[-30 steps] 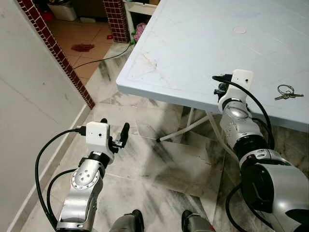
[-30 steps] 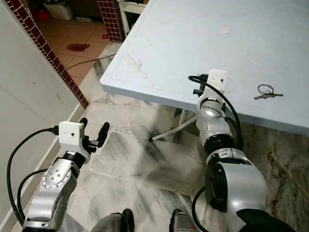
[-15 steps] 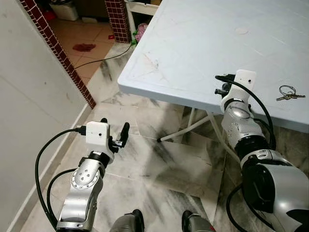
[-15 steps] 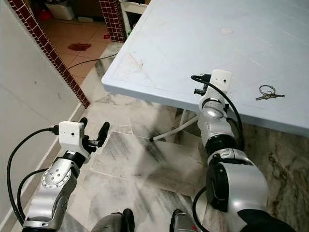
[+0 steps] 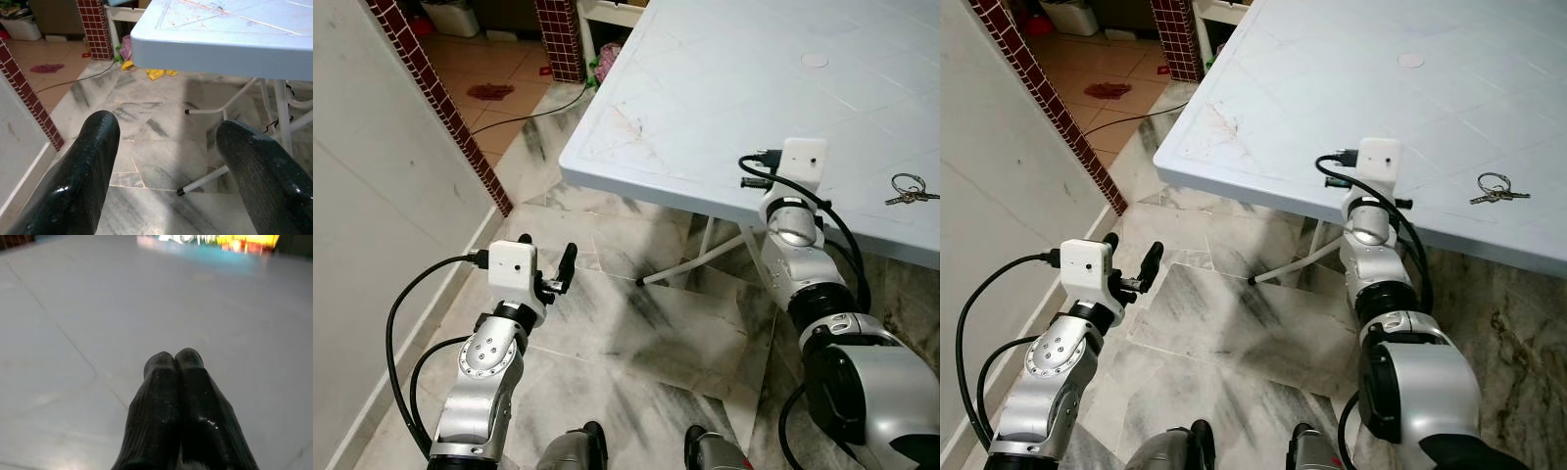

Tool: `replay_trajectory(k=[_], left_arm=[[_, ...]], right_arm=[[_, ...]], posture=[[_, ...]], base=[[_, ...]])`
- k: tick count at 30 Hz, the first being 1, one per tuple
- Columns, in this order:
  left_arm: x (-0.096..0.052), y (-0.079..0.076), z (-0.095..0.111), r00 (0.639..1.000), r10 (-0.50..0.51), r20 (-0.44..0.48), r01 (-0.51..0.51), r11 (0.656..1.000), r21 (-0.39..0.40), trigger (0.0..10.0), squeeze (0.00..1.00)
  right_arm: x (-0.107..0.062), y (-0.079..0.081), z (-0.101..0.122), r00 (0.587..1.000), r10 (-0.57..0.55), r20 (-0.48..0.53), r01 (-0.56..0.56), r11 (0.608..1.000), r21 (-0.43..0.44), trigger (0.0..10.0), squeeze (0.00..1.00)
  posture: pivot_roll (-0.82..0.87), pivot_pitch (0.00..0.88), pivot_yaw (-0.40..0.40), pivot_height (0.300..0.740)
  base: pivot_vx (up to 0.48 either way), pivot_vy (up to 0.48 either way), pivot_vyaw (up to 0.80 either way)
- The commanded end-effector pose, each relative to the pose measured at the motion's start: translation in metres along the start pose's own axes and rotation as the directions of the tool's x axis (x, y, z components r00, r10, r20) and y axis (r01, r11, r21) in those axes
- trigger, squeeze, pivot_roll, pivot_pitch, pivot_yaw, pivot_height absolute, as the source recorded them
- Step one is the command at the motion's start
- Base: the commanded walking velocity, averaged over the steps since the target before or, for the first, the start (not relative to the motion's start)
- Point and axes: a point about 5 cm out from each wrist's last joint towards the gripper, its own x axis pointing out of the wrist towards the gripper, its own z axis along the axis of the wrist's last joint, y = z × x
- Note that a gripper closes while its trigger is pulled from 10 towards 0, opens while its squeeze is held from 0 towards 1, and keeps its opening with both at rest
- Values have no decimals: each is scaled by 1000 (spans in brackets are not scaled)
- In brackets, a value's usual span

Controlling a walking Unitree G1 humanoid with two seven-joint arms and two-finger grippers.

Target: Hang keys on a hook

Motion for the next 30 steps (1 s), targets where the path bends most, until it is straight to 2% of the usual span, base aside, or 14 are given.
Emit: replay_trajectory(k=[1, 8, 12, 13, 14, 15, 20, 22, 24, 27, 30], left_arm=[[-1, 2, -4, 1000, 7, -12, -7, 1000, 6, 10000, 0], [2, 1, -3, 1000, 6, -6, -6, 1000, 4, 10000, 0], [2, 1, -4, 1000, 6, -4, -6, 1000, 3, 10000, 0], [2, 1, -4, 1000, 5, -3, -5, 1000, 2, 10000, 0], [3, 1, -4, 1000, 5, -2, -5, 1000, 2, 10000, 0], [3, 1, -4, 1000, 5, -2, -5, 1000, 2, 10000, 0], [4, 1, -3, 1000, 2, 0, -2, 1000, 4, 10000, 0], [3, 1, -3, 1000, 2, -1, -2, 1000, 4, 10000, 0], [3, 1, -4, 1000, 1, -3, -1, 1000, 5, 10000, 0], [2, 1, -4, 1000, -3, -5, 3, 1000, 5, 10000, 0], [2, 1, -4, 1000, -3, -6, 3, 1000, 6, 10000, 0]], right_arm=[[-3, 4, 1, 999, 17, 39, -16, 1000, -23, 0, 0], [-8, 4, 1, 997, 32, 76, -31, 999, -22, 0, 0], [-11, 1, -1, 995, 31, 94, -26, 998, -56, 78, 0], [-12, -1, 0, 994, 16, 105, -8, 997, -78, 10000, 0], [-13, -3, 0, 994, -5, 112, 15, 996, -88, 10000, 0], [-14, -4, -1, 994, -2, 112, 14, 995, -104, 10000, 976], [-19, -10, -18, 999, 17, 51, -8, 986, -164, 10000, 1000], [-21, -14, -29, 999, 45, -2, -44, 972, -230, 10000, 1000], [-22, -20, -34, 999, 43, -31, -49, 973, -227, 10000, 1000], [-22, -31, -38, 999, 31, -37, -40, 959, -282, 10000, 1000], [-21, -35, -38, 999, 33, -37, -43, 948, -315, 10000, 1000]], posture=[[76, 212, 92, 740], [73, 202, 86, 740], [72, 196, 86, 740], [71, 195, 86, 740], [70, 194, 86, 740], [70, 194, 86, 740], [71, 196, 91, 740], [70, 199, 93, 740], [70, 200, 96, 740], [70, 206, 100, 740], [69, 210, 102, 740]], base=[[0, 0, 0], [0, 0, 0], [0, 0, 0], [0, 0, 0], [0, 0, 0], [0, 0, 0], [0, 0, 0], [0, 0, 0], [0, 0, 0], [0, 0, 0], [0, 0, 0]])
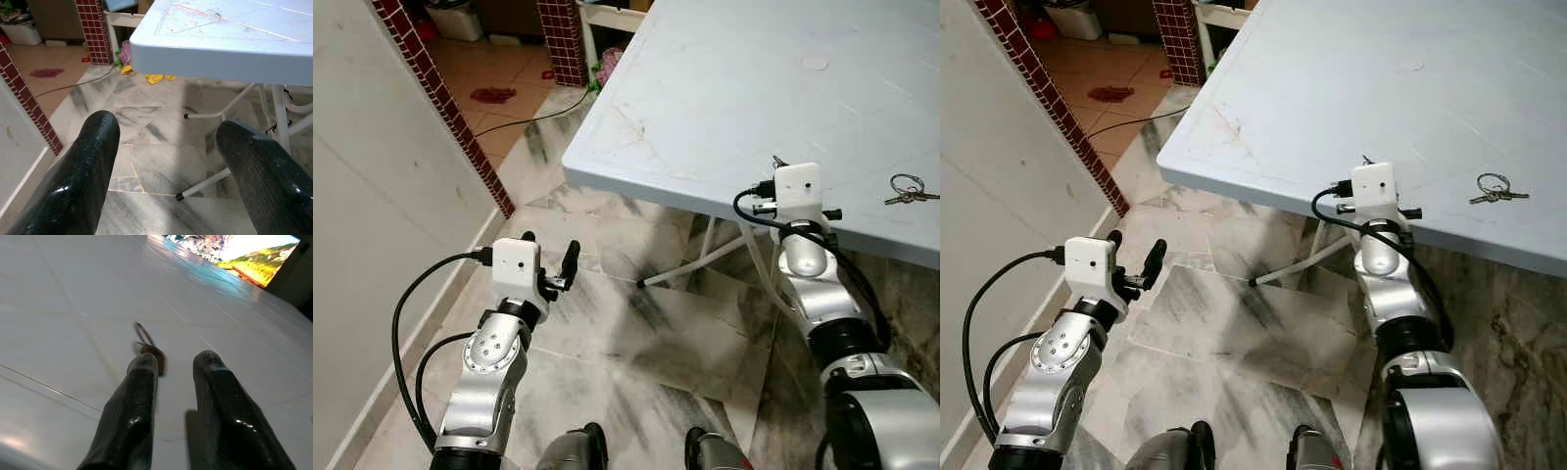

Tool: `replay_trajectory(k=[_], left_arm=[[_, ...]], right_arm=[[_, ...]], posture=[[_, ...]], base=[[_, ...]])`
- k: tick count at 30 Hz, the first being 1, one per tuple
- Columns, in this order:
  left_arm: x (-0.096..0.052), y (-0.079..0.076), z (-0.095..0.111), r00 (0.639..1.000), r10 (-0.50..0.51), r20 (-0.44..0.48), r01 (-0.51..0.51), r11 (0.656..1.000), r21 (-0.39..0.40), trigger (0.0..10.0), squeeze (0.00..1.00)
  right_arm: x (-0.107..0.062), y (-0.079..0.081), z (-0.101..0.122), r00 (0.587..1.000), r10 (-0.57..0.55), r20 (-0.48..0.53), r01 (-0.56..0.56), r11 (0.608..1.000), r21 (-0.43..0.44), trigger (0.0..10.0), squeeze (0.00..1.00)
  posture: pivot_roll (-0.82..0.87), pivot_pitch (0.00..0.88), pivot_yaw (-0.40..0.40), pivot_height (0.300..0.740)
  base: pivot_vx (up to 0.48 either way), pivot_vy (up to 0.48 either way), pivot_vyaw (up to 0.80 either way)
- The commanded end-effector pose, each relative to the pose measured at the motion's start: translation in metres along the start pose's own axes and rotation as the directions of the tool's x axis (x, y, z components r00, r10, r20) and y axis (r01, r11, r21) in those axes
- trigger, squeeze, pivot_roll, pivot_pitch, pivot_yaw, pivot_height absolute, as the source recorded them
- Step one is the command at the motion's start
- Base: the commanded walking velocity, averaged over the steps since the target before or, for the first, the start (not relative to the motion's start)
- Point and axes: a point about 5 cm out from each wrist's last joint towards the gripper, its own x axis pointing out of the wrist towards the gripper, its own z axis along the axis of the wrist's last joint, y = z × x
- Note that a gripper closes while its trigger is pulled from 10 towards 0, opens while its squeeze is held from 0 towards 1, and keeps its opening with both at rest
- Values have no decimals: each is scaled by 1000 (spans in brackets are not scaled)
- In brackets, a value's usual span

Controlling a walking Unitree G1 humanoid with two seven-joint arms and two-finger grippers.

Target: Hang keys on a hook

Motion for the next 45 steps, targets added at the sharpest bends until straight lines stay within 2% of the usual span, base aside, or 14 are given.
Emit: replay_trajectory(k=[1, 7, 20, 27, 28, 29, 34, 35, 36, 45], left_arm=[[-4, 3, -4, 1000, 3, -20, -3, 1000, 7, 10000, 0], [-5, 3, -5, 1000, 1, -24, -1, 1000, 8, 10000, 0], [-10, 6, -3, 1000, 11, -23, -11, 1000, 20, 10000, 0], [-13, 8, -2, 1000, 12, -27, -11, 1000, 25, 10000, 0], [-14, 9, -1, 1000, 12, -27, -12, 1000, 27, 10000, 0], [-14, 9, -1, 999, 12, -29, -12, 1000, 28, 10000, 0], [-17, 10, -1, 999, 12, -35, -11, 999, 33, 10000, 0], [-17, 10, -1, 999, 13, -36, -12, 999, 34, 10000, 0], [-17, 11, -1, 999, 14, -37, -12, 999, 35, 10000, 0], [-22, 13, 0, 999, 19, -45, -17, 999, 42, 10000, 0]], right_arm=[[-2, 0, -7, 1000, 19, -23, -19, 1000, -25, 10000, 1000], [1, -4, -6, 999, 28, -17, -28, 999, -32, 10000, 1000], [6, 0, 4, 998, 55, 34, -55, 998, -13, 10000, 1000], [8, -3, 3, 997, 71, 22, -71, 997, -24, 10000, 1000], [8, -4, 2, 997, 80, 16, -79, 996, -32, 10000, 702], [9, -5, 1, 996, 92, 12, -92, 995, -35, 10000, 0], [9, -5, 2, 992, 122, 21, -121, 992, -30, 10000, 0], [10, -7, 1, 993, 116, 13, -116, 993, -19, 1333, 0], [10, -7, 1, 993, 116, 12, -116, 993, -6, 0, 0], [10, -6, 0, 993, 116, 0, -116, 992, 49, 0, 0]], posture=[[70, 212, 101, 740], [75, 219, 105, 740], [101, 233, 112, 740], [114, 242, 118, 740], [118, 245, 120, 740], [121, 247, 123, 740], [126, 251, 126, 740], [130, 255, 127, 740], [132, 255, 127, 740], [153, 266, 136, 740]], base=[[0, 0, 0], [0, 0, 0], [0, 0, 0], [0, 0, 0], [0, 0, 0], [0, 0, 0], [0, 0, 0], [0, 0, 0], [0, 0, 0], [0, 0, 0]])
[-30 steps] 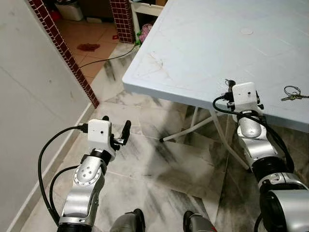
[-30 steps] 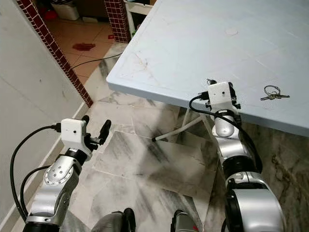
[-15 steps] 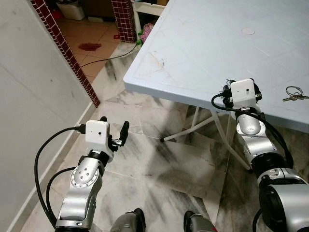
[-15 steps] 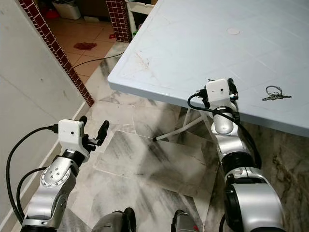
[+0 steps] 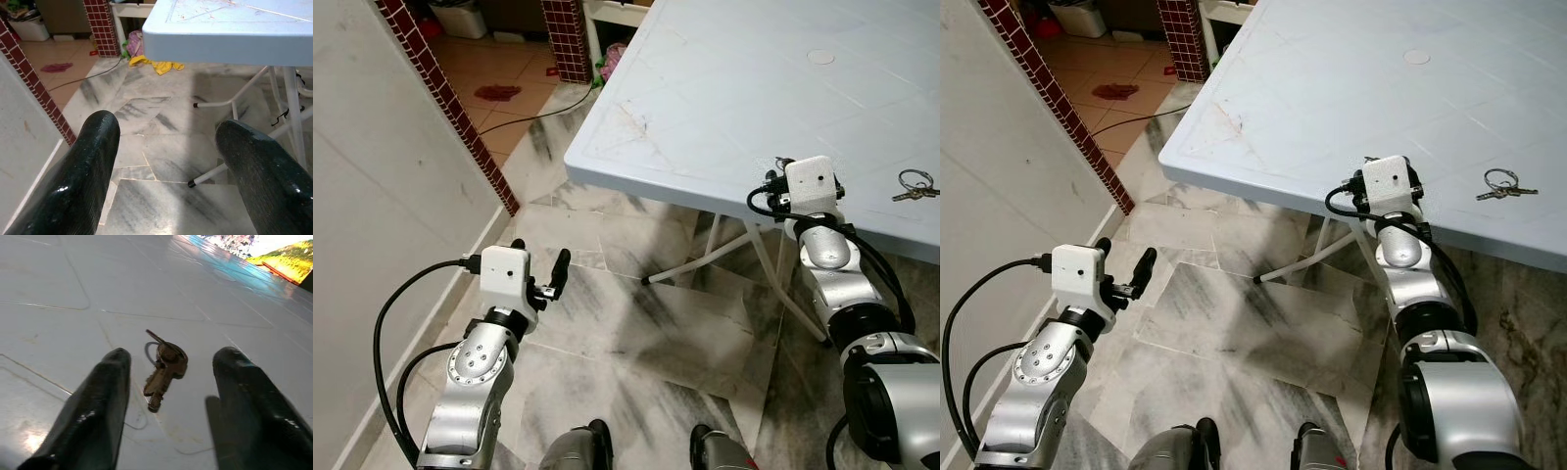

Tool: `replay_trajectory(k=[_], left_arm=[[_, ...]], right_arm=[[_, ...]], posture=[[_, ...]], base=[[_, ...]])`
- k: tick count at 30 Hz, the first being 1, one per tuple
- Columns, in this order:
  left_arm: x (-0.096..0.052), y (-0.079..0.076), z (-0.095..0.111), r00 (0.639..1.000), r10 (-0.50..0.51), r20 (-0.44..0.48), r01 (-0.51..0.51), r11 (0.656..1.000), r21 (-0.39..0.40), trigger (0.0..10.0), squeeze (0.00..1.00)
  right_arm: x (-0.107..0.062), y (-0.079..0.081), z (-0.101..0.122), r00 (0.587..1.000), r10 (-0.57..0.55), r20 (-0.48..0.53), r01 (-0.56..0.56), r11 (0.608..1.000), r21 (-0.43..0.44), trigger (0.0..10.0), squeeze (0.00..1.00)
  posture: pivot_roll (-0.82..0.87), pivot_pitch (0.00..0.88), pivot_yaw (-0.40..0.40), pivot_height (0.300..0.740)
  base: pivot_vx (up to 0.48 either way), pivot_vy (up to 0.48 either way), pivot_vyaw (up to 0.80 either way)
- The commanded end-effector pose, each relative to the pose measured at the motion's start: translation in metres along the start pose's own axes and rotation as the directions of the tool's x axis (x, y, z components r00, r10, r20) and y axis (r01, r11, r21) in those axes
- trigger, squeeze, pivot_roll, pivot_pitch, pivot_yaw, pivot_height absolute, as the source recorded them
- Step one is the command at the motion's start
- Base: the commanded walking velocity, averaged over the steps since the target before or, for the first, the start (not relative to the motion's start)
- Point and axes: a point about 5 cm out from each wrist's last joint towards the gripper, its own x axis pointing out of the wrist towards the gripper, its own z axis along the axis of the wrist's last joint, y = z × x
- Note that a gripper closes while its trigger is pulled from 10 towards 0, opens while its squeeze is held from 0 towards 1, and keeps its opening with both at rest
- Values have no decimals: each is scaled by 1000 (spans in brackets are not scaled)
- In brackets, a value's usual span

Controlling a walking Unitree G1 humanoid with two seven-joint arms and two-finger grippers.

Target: Hang keys on a hook

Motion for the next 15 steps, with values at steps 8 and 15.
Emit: replay_trajectory(k=[8, 15], left_arm=[[-9, 9, -1, 1000, 14, -24, -14, 1000, 20, 10000, 0], [-12, 9, -1, 999, 17, -30, -16, 1000, 23, 10000, 0]], right_arm=[[2, -2, -2, 999, -13, -35, 14, 1000, 23, 0, 0], [4, -11, -2, 997, -55, -50, 55, 998, 6, 0, 0]], posture=[[174, 272, 145, 740], [181, 275, 145, 740]], base=[[0, 0, 0], [0, 0, 0]])
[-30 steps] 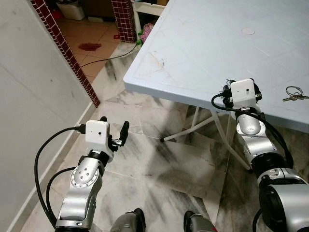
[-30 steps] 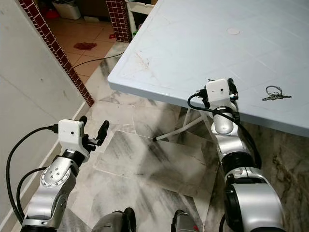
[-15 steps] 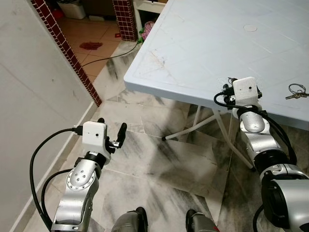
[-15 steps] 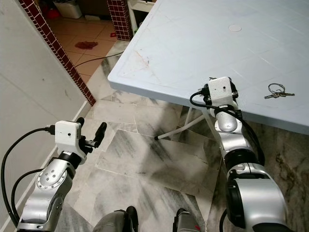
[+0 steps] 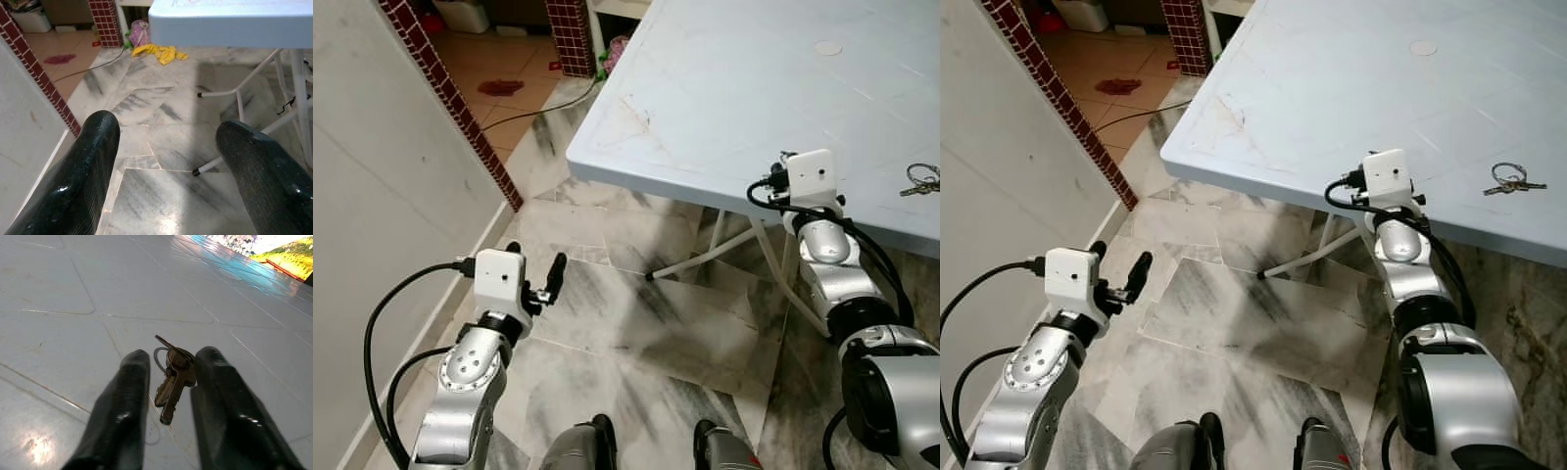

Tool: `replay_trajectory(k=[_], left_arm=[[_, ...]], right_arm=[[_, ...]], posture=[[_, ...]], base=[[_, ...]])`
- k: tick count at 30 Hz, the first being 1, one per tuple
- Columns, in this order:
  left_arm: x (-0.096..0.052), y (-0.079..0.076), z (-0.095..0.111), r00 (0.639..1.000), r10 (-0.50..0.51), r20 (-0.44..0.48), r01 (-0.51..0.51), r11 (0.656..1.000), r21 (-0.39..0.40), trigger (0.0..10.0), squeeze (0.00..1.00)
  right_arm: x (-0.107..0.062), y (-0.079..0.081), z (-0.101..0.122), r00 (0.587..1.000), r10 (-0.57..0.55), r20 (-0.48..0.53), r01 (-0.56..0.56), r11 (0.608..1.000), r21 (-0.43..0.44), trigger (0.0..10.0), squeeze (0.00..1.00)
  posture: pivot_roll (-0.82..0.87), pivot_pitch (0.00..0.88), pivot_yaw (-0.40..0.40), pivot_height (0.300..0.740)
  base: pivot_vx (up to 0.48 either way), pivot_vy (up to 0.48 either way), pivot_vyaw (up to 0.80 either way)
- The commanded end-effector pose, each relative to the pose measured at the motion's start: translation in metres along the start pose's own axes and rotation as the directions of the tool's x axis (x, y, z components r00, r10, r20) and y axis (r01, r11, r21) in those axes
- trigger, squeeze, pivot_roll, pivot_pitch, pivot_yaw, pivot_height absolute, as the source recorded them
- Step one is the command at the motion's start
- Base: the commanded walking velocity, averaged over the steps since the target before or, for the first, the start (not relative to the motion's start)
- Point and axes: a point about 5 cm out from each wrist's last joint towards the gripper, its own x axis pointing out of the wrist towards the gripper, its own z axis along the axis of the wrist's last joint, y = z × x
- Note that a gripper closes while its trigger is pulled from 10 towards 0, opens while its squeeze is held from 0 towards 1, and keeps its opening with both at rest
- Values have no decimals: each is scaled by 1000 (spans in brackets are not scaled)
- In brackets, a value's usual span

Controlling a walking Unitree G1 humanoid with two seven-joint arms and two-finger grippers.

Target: Hang keys on a hook

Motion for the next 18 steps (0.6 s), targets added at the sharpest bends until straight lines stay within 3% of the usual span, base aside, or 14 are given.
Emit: replay_trajectory(k=[1, 18], left_arm=[[-5, 6, 1, 1000, 17, -6, -17, 1000, 13, 10000, 0], [-7, 6, 1, 1000, 17, -11, -17, 1000, 16, 10000, 0]], right_arm=[[-1, -9, -9, 997, -48, -59, 47, 999, -7, 0, 0], [-2, -10, -17, 987, -94, -133, 105, 992, 76, 0, 0]], posture=[[183, 275, 145, 740], [193, 271, 147, 740]], base=[[0, 0, 0], [0, 0, 0]])
